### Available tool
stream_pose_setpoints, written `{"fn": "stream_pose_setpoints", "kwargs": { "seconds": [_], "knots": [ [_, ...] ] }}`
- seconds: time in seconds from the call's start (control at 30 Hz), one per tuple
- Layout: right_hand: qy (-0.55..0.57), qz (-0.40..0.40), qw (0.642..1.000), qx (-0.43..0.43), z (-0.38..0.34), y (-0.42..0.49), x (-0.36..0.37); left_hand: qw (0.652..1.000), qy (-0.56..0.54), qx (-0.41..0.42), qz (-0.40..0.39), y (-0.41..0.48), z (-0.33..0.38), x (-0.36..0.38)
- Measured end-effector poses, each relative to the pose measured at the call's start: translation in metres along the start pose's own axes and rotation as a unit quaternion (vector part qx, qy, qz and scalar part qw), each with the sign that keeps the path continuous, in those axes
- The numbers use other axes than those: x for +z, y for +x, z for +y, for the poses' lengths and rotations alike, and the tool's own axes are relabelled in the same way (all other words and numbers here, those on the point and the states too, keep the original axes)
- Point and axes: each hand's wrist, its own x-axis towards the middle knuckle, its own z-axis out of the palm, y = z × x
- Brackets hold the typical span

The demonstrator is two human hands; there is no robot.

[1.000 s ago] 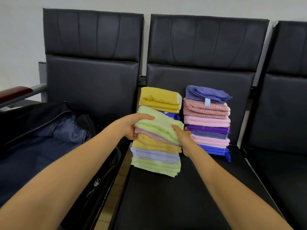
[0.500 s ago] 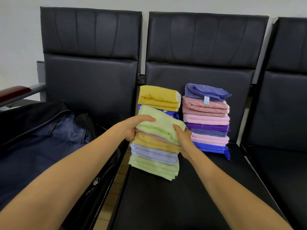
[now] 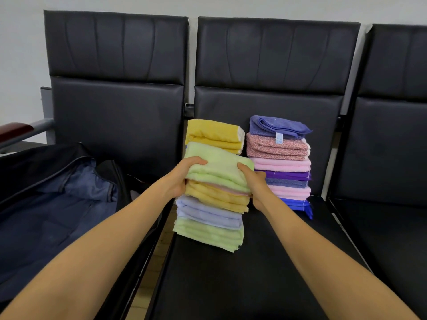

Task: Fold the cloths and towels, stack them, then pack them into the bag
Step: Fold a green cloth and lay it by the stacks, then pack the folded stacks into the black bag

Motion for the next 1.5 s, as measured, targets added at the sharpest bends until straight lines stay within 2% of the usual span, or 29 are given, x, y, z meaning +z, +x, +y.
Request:
{"fn": "stream_pose_setpoints", "kwargs": {
  "seconds": [0.13, 0.23, 0.33, 0.57, 0.83, 0.9, 1.0, 1.23, 1.37, 1.5],
  "knots": [
    [0.014, -0.008, 1.000, -0.019, -0.001, 0.000, -0.001, 0.998, -0.065, -0.008, 0.003, 0.001, -0.007, -0.001],
    [0.067, -0.034, 0.997, -0.014, -0.003, -0.003, -0.002, 0.994, -0.108, 0.002, 0.002, 0.002, -0.010, -0.002],
    [0.131, -0.052, 0.989, 0.038, 0.003, -0.002, -0.006, 0.990, -0.140, 0.003, -0.012, 0.001, -0.010, 0.002],
    [0.192, -0.043, 0.974, 0.112, 0.019, -0.010, -0.023, 0.986, -0.159, 0.011, -0.044, -0.004, -0.002, 0.027],
    [0.281, -0.152, 0.926, 0.203, 0.018, -0.017, -0.058, 0.983, -0.165, -0.001, -0.079, -0.002, -0.003, 0.044],
    [0.269, -0.164, 0.929, 0.196, 0.011, -0.018, -0.067, 0.988, -0.134, -0.012, -0.073, -0.002, -0.007, 0.044],
    [0.179, -0.178, 0.950, 0.182, -0.002, -0.023, -0.082, 0.993, -0.100, -0.033, -0.057, -0.003, -0.010, 0.043],
    [0.040, -0.215, 0.972, 0.087, -0.045, -0.060, -0.098, 0.995, -0.064, -0.032, -0.067, -0.027, 0.007, 0.051],
    [0.015, -0.199, 0.979, 0.044, -0.070, -0.084, -0.077, 0.995, -0.076, -0.004, -0.059, -0.057, 0.024, 0.034],
    [0.003, -0.222, 0.974, 0.034, -0.086, -0.097, -0.023, 0.998, -0.064, 0.018, -0.011, -0.095, 0.045, -0.010]
  ]
}}
